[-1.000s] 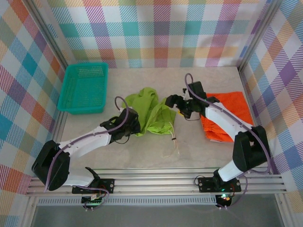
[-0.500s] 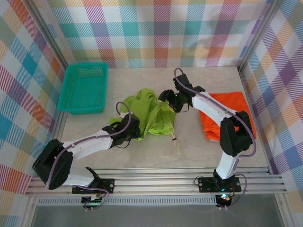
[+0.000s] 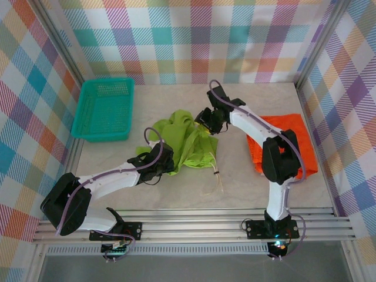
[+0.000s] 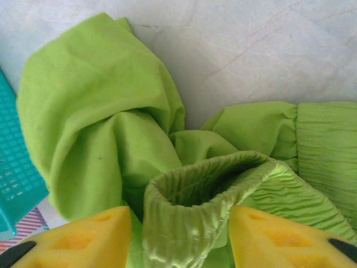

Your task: Fold and stack the shorts

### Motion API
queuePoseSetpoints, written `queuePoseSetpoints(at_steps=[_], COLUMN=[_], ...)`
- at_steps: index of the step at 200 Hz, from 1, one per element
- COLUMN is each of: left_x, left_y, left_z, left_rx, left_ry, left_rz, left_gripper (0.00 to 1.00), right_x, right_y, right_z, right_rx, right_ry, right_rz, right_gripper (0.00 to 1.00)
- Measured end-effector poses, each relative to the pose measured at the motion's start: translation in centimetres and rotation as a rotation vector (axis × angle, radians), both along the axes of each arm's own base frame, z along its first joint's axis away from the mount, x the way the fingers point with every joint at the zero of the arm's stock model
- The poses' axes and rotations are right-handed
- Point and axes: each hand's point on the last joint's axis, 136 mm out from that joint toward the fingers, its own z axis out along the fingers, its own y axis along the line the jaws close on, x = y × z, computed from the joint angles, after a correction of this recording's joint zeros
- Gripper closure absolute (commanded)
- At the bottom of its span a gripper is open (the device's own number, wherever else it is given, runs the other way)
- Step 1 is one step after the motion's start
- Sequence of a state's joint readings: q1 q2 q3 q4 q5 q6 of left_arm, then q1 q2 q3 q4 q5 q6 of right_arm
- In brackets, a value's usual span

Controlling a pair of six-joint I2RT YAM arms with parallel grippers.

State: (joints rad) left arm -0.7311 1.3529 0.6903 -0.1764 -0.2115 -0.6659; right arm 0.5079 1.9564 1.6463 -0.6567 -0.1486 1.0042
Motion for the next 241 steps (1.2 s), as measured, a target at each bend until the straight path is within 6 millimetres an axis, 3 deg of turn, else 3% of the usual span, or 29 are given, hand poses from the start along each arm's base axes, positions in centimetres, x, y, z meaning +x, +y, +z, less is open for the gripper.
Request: queuePoseSetpoints(at_steps=[36,55,75,89,100,127,146,161,179,221,241], left_x=[0.1,0.1,0.2,0.5,0.8,1.6,1.8,1.5,0.9,-0.7,-0.9], left_y=[0.2,0.3,0.6,1.0,1.3,3.3,4.5,4.6,4.1,2.5,0.8], left_z=[0.1,0.9,2.7,5.0,7.4,12.7,14.1,13.4,11.4,3.1,1.0], left_rx=[0.004,-0.011,-0.034,-0.069,-0.109,-0.221,-0.279,-0.31,-0.344,-0.39,-0.396], left_ry=[-0.007,-0.022,-0.054,-0.086,-0.127,-0.222,-0.233,-0.193,-0.117,0.12,0.185], left_rz=[0.008,0.024,0.044,0.069,0.088,0.173,0.228,0.259,0.282,0.334,0.32], left_gripper=[0.78,0.59,0.28,0.13,0.05,0.0,0.0,0.0,0.0,0.11,0.17], right_x=[-0.6,-0.4,-0.3,-0.3,-0.4,-1.1,-2.1,-2.8,-3.4,-4.3,-4.6], right_y=[0.1,-0.2,-1.1,-1.9,-2.7,-4.8,-6.5,-7.4,-8.4,-10.7,-11.4], right_z=[-0.8,-0.8,0.3,2.7,5.7,14.8,20.1,21.9,20.7,12.0,10.6], right_rx=[-0.025,-0.047,-0.087,-0.097,-0.089,-0.045,-0.033,-0.039,-0.076,-0.224,-0.251], right_ry=[0.025,0.01,-0.038,-0.111,-0.192,-0.44,-0.595,-0.667,-0.673,-0.518,-0.489], right_rz=[0.001,0.005,0.015,0.024,0.03,0.032,0.016,0.001,-0.014,-0.032,-0.038], right_gripper=[0.95,1.0,1.0,1.0,1.0,1.0,1.0,1.0,1.0,1.0,1.0])
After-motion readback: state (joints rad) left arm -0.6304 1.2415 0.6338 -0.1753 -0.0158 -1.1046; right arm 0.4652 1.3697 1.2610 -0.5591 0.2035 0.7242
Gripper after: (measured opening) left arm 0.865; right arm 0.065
